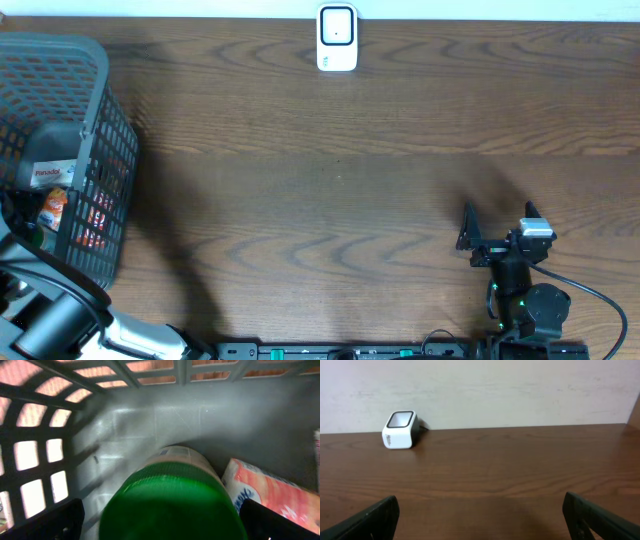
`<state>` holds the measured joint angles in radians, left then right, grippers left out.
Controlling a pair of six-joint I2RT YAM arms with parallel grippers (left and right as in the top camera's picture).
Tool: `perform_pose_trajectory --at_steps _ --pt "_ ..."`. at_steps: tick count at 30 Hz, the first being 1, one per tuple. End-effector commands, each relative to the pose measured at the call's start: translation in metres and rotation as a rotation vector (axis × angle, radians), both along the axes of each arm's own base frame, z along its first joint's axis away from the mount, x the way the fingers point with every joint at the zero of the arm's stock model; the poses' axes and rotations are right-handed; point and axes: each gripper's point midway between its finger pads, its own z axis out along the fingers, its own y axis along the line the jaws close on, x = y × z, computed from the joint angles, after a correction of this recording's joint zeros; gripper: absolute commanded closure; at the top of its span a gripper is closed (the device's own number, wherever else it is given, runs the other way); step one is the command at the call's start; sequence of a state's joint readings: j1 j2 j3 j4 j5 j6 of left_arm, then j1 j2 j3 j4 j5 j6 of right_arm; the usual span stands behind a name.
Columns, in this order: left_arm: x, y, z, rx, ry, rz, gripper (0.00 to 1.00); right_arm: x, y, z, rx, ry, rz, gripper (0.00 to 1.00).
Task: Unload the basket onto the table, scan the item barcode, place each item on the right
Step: 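Reach the left gripper into the basket and grasp the green-lidded jar, then lift the jar out and carry it toward the barcode scanner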
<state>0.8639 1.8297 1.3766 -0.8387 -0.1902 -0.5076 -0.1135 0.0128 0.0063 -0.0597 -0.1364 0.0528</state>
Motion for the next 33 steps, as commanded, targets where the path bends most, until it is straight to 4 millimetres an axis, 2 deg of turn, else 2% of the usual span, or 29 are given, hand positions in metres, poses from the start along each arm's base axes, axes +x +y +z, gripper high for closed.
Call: perform_pose_trajectory --at_steps 1,6,13,19,22,26,30,33 --pt "-0.004 0.003 -0.011 -0.004 0.023 0.040 0.02 0.000 0.002 -0.001 0.013 0.003 0.005 0.01" --pt "0.000 0.008 -0.011 0.011 0.010 0.039 0.04 0.000 0.002 -0.001 0.014 0.003 0.005 0.01" --pt "0.000 0.007 -0.012 0.009 0.010 0.040 0.30 0.000 0.002 -0.001 0.013 0.003 0.005 0.01" --pt "0.002 0.003 -0.010 -0.008 -0.010 0.045 0.32 0.000 0.002 -0.001 0.014 0.003 0.005 0.01" --pt "0.011 -0.001 0.003 -0.015 -0.074 0.034 0.33 0.000 0.002 -0.001 0.013 0.003 0.005 0.01" --pt "0.024 -0.004 0.046 0.026 -0.208 0.009 0.33 0.000 0.002 -0.001 0.013 0.003 0.005 0.01" --pt "0.040 -0.020 0.119 0.100 -0.427 -0.050 0.33 0.000 0.002 -0.001 0.013 0.003 0.005 0.01" --pt "0.049 -0.046 0.178 0.136 -0.626 -0.134 0.33 0.000 0.002 -0.001 0.014 0.003 0.005 0.01"
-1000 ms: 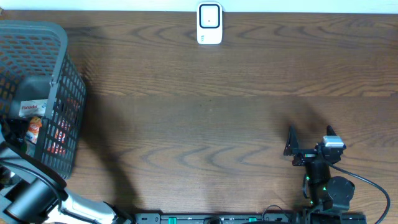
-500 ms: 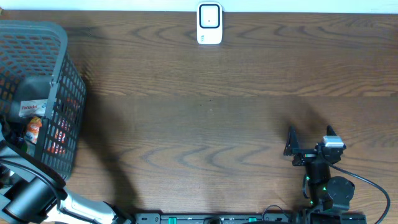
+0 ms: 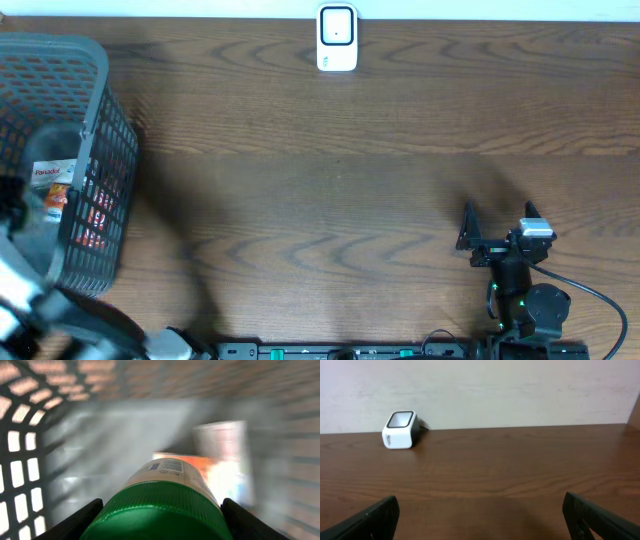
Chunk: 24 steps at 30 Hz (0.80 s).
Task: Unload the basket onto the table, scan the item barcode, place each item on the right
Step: 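Lift the jar out and carry it toward the barcode scanner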
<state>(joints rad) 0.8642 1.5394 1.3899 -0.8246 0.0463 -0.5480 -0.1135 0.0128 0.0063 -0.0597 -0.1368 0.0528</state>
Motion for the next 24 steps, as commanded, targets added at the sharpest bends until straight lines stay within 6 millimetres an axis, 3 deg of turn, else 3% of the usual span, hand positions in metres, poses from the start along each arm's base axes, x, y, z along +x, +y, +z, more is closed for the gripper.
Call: perform_pose_trajectory --at_steps 1,7,10,12,16,24 --pt "0.020 -0.034 0.091 0.067 -0.307 -0.123 0.33 0.000 0.002 -0.001 0.014 0.003 0.004 0.01" --pt "0.028 -0.124 0.191 0.025 -0.710 -0.319 0.32 0.000 0.002 -0.001 0.013 0.003 0.004 0.01" --pt "0.029 -0.169 0.218 -0.003 -0.806 -0.427 0.32 0.000 0.002 -0.001 0.013 0.003 0.004 0.01" --pt "0.031 -0.197 0.226 -0.015 -0.826 -0.506 0.32 0.000 0.002 -0.001 0.013 0.003 0.004 0.01" --pt "0.043 -0.253 0.215 -0.063 -0.786 -0.676 0.32 0.000 0.002 -0.001 0.013 0.003 0.005 0.01" --pt "0.071 -0.330 0.130 -0.013 -0.427 -0.861 0.32 0.000 0.002 -0.001 0.013 0.003 0.004 0.01"
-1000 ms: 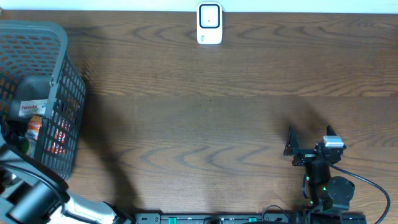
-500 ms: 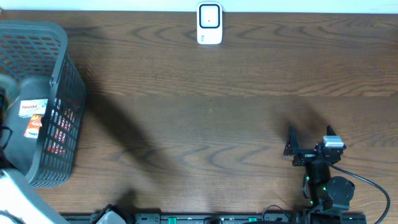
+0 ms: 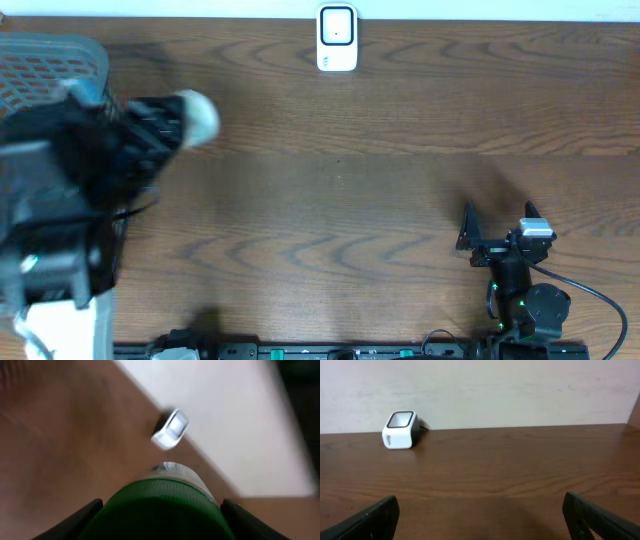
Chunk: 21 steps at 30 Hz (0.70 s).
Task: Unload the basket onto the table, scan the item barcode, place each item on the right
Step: 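Lift the jar out and carry it toward the barcode scanner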
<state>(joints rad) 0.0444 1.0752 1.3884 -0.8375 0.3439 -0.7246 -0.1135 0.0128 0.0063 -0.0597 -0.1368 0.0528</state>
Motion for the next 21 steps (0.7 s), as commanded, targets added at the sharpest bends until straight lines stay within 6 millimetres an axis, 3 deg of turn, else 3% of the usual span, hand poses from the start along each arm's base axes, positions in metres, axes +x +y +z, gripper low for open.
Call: perform_pose_trajectory --at_steps 1,13,16,21 --pt "0.017 -0.012 -0.035 0.165 0.087 0.021 0.32 0.000 0.002 -0.001 0.013 0.003 0.004 0.01" --pt "0.057 -0.125 -0.172 0.284 0.394 0.001 0.32 0.000 0.002 -0.001 0.013 0.003 0.004 0.01" --pt "0.060 -0.138 -0.207 0.294 0.458 0.053 0.31 0.000 0.002 -0.001 0.013 0.003 0.005 0.01" --pt "0.057 -0.142 -0.254 0.279 0.548 0.241 0.31 0.000 0.002 -0.001 0.013 0.003 0.005 0.01"
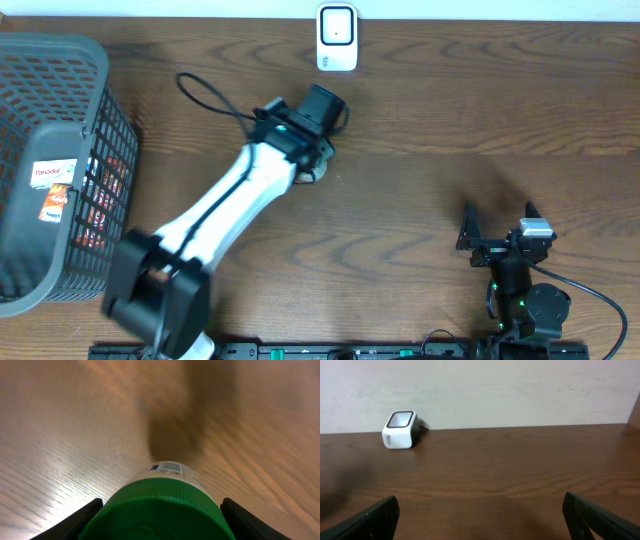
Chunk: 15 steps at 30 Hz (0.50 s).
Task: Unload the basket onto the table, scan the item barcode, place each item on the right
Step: 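Lift the jar out and carry it toward the barcode scanner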
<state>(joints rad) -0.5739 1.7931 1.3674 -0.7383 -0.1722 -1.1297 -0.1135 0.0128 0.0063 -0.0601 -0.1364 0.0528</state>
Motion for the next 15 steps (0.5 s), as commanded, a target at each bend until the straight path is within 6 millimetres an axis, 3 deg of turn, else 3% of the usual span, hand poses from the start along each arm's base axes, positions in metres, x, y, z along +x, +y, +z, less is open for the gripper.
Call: perform_pose_trajectory --at_steps 1,8,13,15 --pt "0.004 0.008 -0.015 0.017 -0.031 0.231 0.32 0.000 0.002 -0.001 0.013 0.002 0.007 0.01" --pt "-0.003 0.006 -0.053 0.004 0.026 0.419 0.32 0.000 0.010 -0.001 0.013 0.003 0.040 0.01" --pt "-0.003 0.006 -0.059 -0.001 0.028 0.452 0.31 0.000 0.010 -0.001 0.013 0.003 0.040 0.01" --pt "-0.001 0.004 -0.057 -0.003 0.026 0.442 0.17 0.000 0.010 -0.001 0.013 0.003 0.040 0.01"
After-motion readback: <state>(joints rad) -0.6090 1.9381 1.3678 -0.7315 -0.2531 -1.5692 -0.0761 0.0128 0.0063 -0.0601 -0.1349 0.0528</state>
